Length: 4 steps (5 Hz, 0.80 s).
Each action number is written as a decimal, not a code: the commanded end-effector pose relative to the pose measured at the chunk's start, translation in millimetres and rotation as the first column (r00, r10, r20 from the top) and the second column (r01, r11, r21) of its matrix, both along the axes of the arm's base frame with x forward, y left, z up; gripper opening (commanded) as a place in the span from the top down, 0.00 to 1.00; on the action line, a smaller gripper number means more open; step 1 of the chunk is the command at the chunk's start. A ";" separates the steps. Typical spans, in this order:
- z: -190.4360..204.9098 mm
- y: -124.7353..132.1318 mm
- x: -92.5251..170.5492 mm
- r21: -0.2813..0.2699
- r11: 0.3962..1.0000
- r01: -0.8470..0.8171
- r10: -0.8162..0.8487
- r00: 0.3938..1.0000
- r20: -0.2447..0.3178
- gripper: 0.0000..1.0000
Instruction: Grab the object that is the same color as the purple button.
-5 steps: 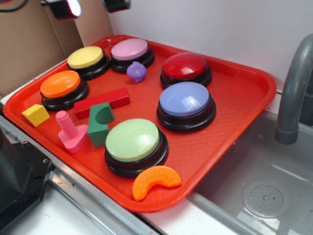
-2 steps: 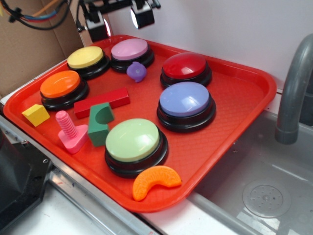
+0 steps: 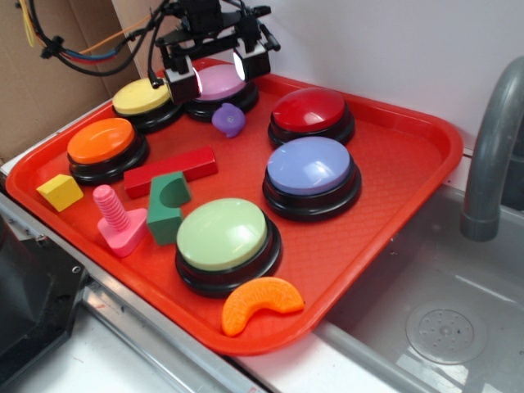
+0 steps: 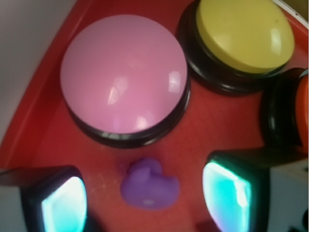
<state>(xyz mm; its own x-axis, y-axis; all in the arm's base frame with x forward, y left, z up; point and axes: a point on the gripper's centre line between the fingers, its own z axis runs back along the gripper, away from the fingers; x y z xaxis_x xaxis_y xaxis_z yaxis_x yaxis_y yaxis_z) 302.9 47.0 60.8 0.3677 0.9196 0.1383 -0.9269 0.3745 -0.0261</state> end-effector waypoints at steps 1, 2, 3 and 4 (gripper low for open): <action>-5.1 18.9 -13.1 0.026 0.999 -0.035 0.035 0.999 0.000 0.00; -14.3 19.1 -15.8 0.026 0.999 -0.048 0.048 0.999 -0.006 0.00; -20.4 19.0 -18.1 -0.003 0.999 -0.055 0.055 0.998 0.004 0.00; -28.8 16.9 -20.2 -0.013 0.999 -0.051 0.051 0.998 -0.029 0.12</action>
